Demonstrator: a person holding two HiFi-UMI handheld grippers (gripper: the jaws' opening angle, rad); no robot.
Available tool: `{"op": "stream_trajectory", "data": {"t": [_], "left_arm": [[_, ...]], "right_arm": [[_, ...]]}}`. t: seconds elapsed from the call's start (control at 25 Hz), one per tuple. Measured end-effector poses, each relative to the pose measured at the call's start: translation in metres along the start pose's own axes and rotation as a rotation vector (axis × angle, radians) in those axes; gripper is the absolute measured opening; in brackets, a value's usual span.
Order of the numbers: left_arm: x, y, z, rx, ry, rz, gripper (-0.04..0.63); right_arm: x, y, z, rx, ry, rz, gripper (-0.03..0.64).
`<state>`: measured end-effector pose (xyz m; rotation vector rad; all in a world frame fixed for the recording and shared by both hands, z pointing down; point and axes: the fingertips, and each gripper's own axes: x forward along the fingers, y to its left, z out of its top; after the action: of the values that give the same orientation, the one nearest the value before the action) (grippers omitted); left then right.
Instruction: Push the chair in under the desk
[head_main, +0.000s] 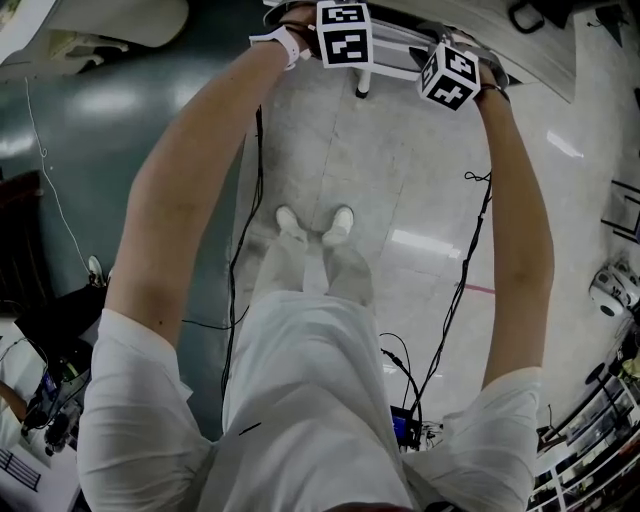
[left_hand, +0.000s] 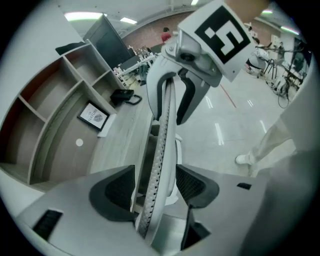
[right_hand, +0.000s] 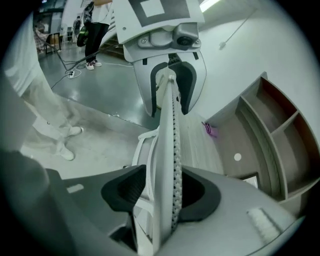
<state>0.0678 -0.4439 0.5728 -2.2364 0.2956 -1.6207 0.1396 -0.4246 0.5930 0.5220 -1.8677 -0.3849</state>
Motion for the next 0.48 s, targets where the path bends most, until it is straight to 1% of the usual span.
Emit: {"op": "stream_trajectory", "data": {"t": [0.04, 0.08, 0.16, 0.24, 0.36, 0.48], "left_arm": [[-0.007, 0.002, 0.002, -0.019, -0.018, 0.009, 0.241], [-0.014, 0.004, 0.003, -0.035, -0.031, 0.017, 0.241], [-0.027, 0.005, 0.003, -0.049, -0.046, 0.034, 0.241], [-0.039, 0.004, 0.004, -0.064, -0.063, 0.058, 0.241], [-0.06, 0.002, 0.008, -0.124, -0.109, 0.098, 0.241], [-0.081, -0.005, 0.012, -0.181, -0.144, 0.123, 0.241]], "right_arm": [[-0.003, 0.001, 0.002, 0.015, -0.007, 0.008, 0.201], [-0.006, 0.002, 0.005, 0.022, -0.013, 0.012, 0.21], [-0.012, 0.006, 0.009, 0.007, -0.016, 0.012, 0.221], [-0.021, 0.009, 0.011, -0.015, -0.018, -0.004, 0.253], [-0.039, 0.007, 0.023, -0.007, -0.064, -0.056, 0.255], [-0.062, 0.004, 0.039, 0.02, -0.122, -0.103, 0.253]]}}
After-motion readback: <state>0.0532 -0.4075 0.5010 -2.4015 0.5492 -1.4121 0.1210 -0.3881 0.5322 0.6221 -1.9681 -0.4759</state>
